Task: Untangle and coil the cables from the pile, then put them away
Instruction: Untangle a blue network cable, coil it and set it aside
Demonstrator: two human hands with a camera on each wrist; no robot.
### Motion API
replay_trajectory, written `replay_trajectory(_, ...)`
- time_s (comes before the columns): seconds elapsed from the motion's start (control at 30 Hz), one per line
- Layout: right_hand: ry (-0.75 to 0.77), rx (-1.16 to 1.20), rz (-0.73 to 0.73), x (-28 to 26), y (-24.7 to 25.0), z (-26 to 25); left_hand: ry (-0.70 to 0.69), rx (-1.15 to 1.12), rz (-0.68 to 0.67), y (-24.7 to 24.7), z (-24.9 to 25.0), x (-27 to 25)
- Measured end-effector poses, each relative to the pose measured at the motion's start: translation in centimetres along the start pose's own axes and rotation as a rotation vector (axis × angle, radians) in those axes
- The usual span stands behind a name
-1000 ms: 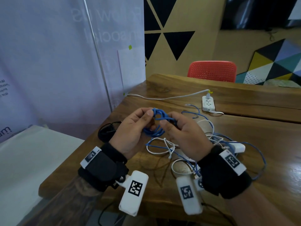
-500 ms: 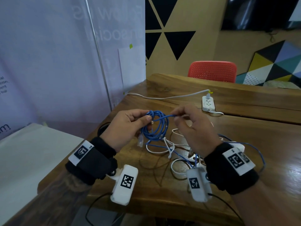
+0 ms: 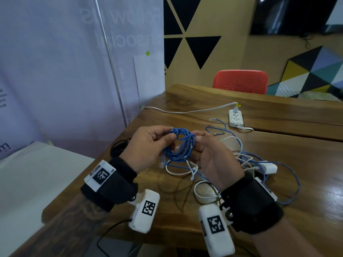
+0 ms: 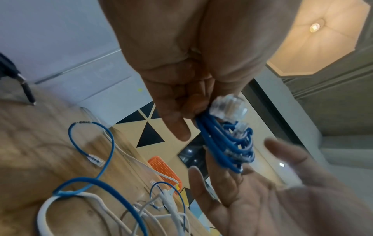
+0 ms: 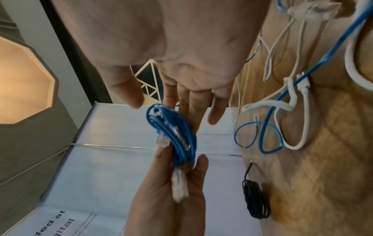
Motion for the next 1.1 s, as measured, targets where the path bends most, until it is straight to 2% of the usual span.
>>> replay_trajectory(0.1, -0.006, -0.031, -0.046, 0.0, -0.6, 0.6, -0.014, 0.033, -0.006, -0.3, 0.0, 0.0)
replay_trajectory(0.2, -0.001, -0.116, -0.014, 0.4, -0.7, 1.5, -0.013, 0.036, -0.011, -0.8, -0.1, -0.2)
replay_trajectory(0.3, 0.018, -0.214, 0.009, 0.8, -0.6, 1.5, -0.015, 0.058, 0.054, -0.6, -0.4, -0.3)
replay_trajectory(0.5, 0.135, -0.659, -0.039, 1.0, -0.4, 0.4, 0.031, 0.031, 0.080, -0.1, -0.7, -0.6)
replay_trajectory(0.73, 0.146, -0.573, -0.165, 0.6, -0.8, 0.1, 0.059, -0.068, 0.051, 0.6, -1.1, -0.6)
replay_trajectory(0.87, 0.150, -0.507, -0.138, 0.3, -0.5, 0.0, 0.035, -0.063, -0.030, 0.5, -0.9, -0.9)
replay_trajectory(0.97, 0.157, -0.503, -0.150, 0.3, -0.7, 0.0, 0.007, -0.034, -0.030, 0.3, -0.9, -1.0)
replay_trajectory(1.03, 0.212, -0.624, -0.093, 0.3, -0.5, 0.0, -0.016, -0.014, 0.007, 0.3, -0.8, -0.8)
replay_trajectory(1.1, 0.348, -0.981, 0.076, 0.2, 0.2, -0.5, -0.037, 0.020, 0.049, 0.4, -0.6, -0.6)
Point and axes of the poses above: each hand's wrist, its own x-axis towards the middle knuckle, its own y-axis out of the back of the hand, z = x × y, the point moved 4 cm from there along x, towards the middle knuckle, and after that the axes turned 11 degrees about -z, right-handed, at the moved point
